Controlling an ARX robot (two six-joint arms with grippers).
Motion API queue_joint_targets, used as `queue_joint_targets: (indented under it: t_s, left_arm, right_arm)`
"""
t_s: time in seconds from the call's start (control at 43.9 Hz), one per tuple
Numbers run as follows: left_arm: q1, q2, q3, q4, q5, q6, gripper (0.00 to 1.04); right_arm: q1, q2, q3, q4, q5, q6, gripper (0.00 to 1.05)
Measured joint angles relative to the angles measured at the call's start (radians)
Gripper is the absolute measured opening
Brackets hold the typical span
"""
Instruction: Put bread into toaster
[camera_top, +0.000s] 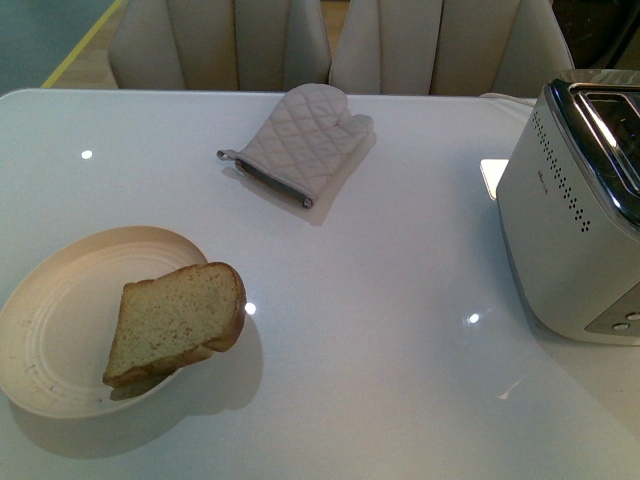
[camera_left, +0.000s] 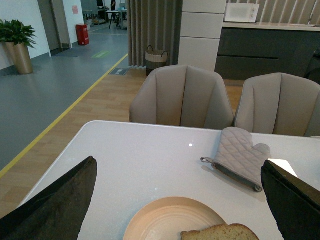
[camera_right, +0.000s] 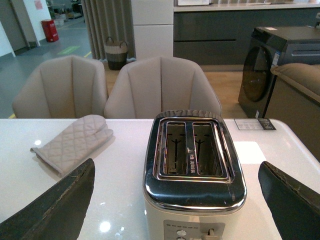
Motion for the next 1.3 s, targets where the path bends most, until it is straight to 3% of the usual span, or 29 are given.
queue_joint_targets:
  t_s: [0.66,0.706,0.774,0.865,1.047,1.139,1.298]
  left_arm:
    - [0.0,0.0,0.0,0.0,0.0,0.0,0.98]
    - [0.016,0.04,0.032,-0.094,0.082,-0.116,0.98]
    - [0.054,0.19,0.095,-0.136,0.161,-0.34,0.98]
    - [0.082,0.409,0.168,0.017,0.206,-0.49,0.98]
    - [0.134,1.03,0.314,0.371,0.235,-0.484,0.98]
    - [0.158,1.328,0.379,0.443,0.205,-0.447,0.98]
    - [0.182,1.608,0.429,0.514,0.175,-0.374,0.98]
  right_arm:
    - [0.0,0.0,0.0,0.0,0.0,0.0,0.96]
    - [0.0,0.0,0.0,0.0,0.0,0.0,0.96]
    - [0.0,0.0,0.0,0.0,0.0,0.0,0.96]
    - [0.0,0.0,0.0,0.0,0.0,0.0,0.96]
    - [0.0,0.0,0.0,0.0,0.0,0.0,0.96]
    - [0.0,0.0,0.0,0.0,0.0,0.0,0.96]
    - [0.0,0.0,0.0,0.0,0.0,0.0,0.96]
